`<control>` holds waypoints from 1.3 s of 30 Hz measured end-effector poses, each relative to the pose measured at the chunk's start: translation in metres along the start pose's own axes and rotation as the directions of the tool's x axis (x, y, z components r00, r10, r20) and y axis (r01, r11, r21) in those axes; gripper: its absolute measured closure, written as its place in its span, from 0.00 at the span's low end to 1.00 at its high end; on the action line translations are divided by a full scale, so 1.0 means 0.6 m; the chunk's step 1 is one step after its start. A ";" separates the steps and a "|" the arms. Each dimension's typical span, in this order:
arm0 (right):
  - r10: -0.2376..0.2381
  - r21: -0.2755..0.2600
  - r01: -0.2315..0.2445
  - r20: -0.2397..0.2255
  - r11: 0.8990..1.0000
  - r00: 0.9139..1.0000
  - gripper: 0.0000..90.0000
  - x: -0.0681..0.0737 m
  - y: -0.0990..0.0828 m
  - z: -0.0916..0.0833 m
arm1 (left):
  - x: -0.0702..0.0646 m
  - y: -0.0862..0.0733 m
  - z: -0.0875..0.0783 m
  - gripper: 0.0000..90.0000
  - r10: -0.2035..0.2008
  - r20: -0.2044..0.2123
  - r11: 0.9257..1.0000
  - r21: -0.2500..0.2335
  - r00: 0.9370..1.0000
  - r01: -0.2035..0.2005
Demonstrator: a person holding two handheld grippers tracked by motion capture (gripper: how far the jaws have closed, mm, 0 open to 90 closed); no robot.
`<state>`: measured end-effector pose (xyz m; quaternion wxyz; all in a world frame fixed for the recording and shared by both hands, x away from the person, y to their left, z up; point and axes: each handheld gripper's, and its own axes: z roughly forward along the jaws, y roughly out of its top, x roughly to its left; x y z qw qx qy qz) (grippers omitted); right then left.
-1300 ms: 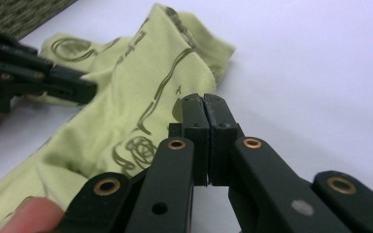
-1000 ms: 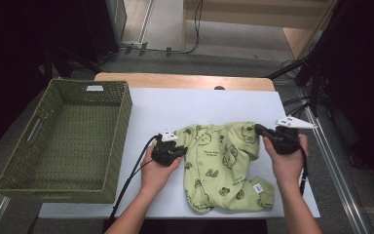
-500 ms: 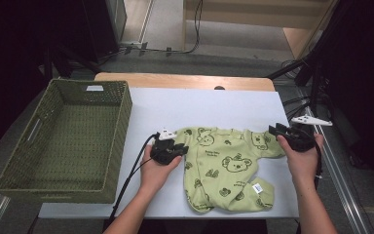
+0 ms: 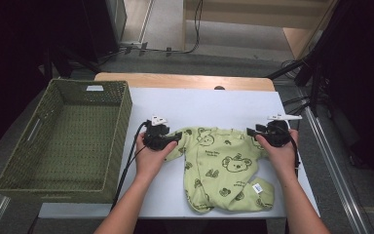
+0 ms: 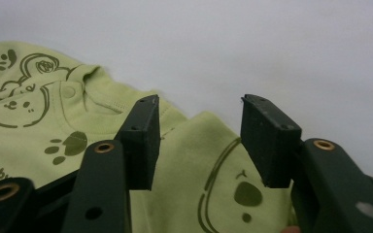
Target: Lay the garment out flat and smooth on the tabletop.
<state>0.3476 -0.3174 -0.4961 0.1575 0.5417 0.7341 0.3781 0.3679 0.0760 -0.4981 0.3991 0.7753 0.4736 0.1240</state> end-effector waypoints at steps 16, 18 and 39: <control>-0.048 0.090 0.049 -0.014 0.995 0.999 0.68 0.015 -0.014 0.042 | 0.002 -0.015 0.005 0.91 0.083 -0.063 0.995 0.069 0.995 -0.079; -0.047 0.092 0.048 -0.006 0.995 0.999 0.75 0.017 -0.014 0.041 | -0.001 -0.016 0.005 0.95 0.090 -0.065 0.994 0.068 0.994 -0.085; -0.025 0.092 0.028 -0.028 0.995 0.999 0.95 0.012 -0.019 0.039 | 0.002 -0.017 0.003 0.97 0.074 -0.049 0.995 0.063 0.996 -0.071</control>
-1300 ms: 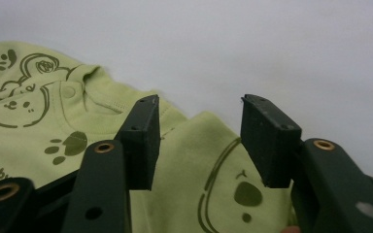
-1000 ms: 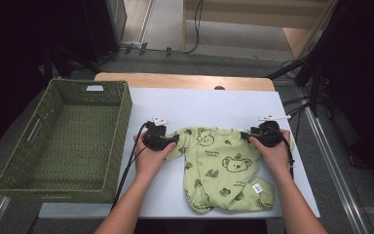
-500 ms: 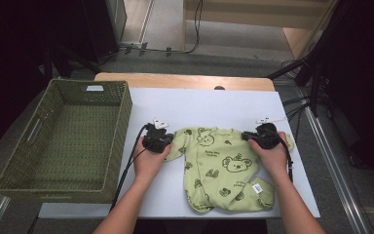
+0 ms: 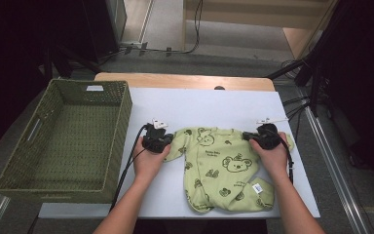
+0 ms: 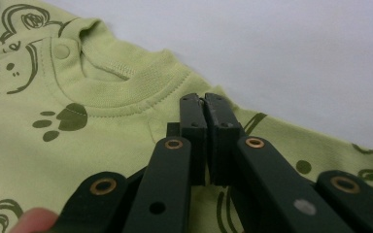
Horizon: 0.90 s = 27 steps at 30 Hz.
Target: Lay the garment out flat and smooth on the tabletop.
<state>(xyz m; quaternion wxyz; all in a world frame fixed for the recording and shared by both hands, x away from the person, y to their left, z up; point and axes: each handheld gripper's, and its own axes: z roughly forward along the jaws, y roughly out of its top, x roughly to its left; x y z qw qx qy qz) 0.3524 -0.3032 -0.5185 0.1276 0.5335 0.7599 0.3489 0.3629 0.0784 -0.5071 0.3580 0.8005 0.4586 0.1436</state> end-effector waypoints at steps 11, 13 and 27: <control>-0.011 -0.004 0.010 -0.002 1.000 1.000 0.95 -0.001 -0.001 0.000 | -0.004 -0.002 0.000 0.97 0.009 -0.012 1.000 -0.006 1.000 -0.009; -0.010 -0.007 0.010 -0.006 1.000 1.000 0.96 -0.002 -0.002 0.000 | -0.005 -0.002 0.001 0.97 0.016 -0.019 1.000 -0.008 1.000 -0.016; 0.028 -0.026 -0.029 -0.007 0.999 1.000 0.96 -0.014 0.003 -0.013 | -0.012 -0.010 0.000 0.98 0.002 -0.050 0.999 -0.035 0.999 -0.004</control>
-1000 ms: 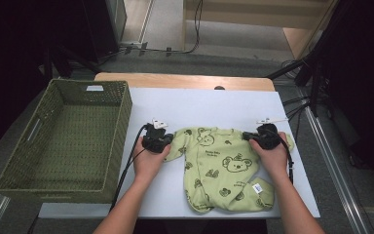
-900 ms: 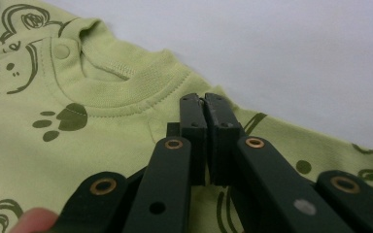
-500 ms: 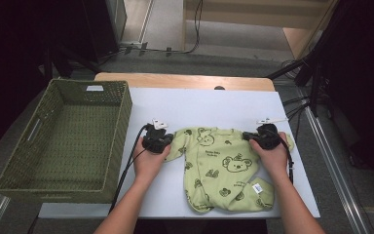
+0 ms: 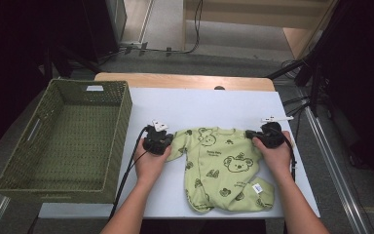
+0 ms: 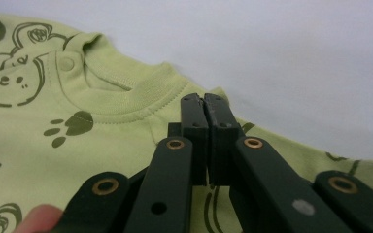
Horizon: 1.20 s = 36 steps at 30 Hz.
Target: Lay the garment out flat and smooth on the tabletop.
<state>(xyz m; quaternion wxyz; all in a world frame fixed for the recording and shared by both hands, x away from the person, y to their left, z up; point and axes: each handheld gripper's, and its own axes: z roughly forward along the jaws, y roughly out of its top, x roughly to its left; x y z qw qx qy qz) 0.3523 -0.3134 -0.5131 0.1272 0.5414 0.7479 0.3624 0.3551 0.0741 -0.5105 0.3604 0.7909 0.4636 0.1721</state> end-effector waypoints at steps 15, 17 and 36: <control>0.002 -0.033 -0.001 0.024 0.999 1.000 0.96 -0.005 0.004 -0.003 | -0.008 0.019 -0.004 0.98 -0.013 -0.026 1.000 -0.018 1.000 0.012; -0.001 -0.034 0.002 0.030 0.999 1.000 0.96 -0.009 0.009 -0.006 | -0.007 0.029 -0.006 0.98 -0.014 -0.036 0.999 -0.029 0.999 0.013; -0.047 -0.071 0.053 0.095 0.996 0.994 0.97 -0.041 0.120 0.022 | 0.039 0.122 0.004 0.98 -0.094 -0.109 0.987 -0.143 0.990 0.078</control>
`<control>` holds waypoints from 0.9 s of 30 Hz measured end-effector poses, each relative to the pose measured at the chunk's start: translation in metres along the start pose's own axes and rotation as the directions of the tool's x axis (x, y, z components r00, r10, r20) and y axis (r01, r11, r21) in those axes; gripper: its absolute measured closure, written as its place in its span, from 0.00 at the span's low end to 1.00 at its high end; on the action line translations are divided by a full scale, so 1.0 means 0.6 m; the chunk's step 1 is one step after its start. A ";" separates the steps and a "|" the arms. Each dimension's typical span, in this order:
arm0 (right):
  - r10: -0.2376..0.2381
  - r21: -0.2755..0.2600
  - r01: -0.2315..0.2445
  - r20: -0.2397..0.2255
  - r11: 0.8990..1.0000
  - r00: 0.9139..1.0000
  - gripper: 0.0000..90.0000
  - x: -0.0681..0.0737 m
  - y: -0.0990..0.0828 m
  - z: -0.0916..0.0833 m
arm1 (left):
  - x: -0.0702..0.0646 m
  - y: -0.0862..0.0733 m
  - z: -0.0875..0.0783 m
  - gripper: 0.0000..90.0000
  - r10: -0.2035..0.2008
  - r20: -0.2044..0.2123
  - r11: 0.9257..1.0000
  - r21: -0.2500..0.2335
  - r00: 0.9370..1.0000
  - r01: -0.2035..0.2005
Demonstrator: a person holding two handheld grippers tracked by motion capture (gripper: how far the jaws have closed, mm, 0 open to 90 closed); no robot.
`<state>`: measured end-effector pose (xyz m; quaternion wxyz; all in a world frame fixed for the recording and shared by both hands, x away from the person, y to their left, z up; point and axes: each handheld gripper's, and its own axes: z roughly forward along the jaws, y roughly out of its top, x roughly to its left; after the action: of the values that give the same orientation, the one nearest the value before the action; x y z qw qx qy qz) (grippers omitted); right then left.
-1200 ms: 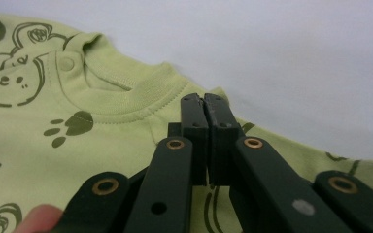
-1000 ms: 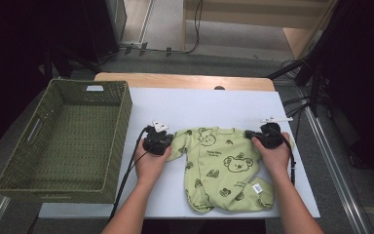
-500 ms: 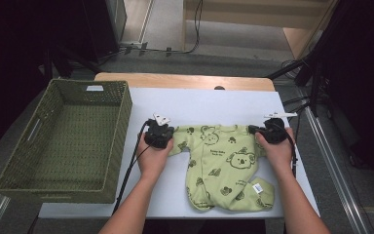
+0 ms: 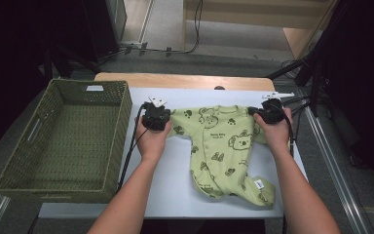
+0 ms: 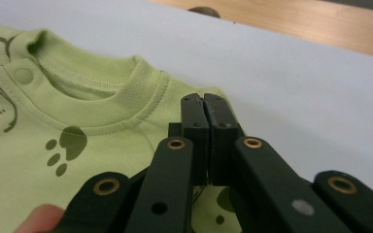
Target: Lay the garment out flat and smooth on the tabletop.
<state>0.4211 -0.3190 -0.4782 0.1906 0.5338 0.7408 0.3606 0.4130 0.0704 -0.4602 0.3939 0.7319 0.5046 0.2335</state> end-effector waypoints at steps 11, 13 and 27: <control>0.106 -0.029 -0.106 0.002 0.994 0.994 0.40 -0.020 -0.002 0.017 | -0.012 -0.011 0.000 0.42 -0.019 0.107 1.000 0.015 0.994 0.017; 0.109 -0.030 -0.109 -0.010 0.994 0.994 0.36 -0.022 -0.011 0.007 | -0.018 -0.015 -0.002 0.36 -0.025 0.138 0.999 0.023 0.990 0.022; 0.116 -0.025 -0.115 0.023 0.993 0.993 0.00 -0.027 -0.116 -0.068 | -0.078 -0.047 -0.024 0.00 0.042 0.328 0.998 0.021 0.944 -0.051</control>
<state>0.3543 -0.3592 -0.5037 0.1849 0.5779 0.7018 0.3733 0.3686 0.0376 -0.4722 0.4558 0.7780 0.4181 0.1104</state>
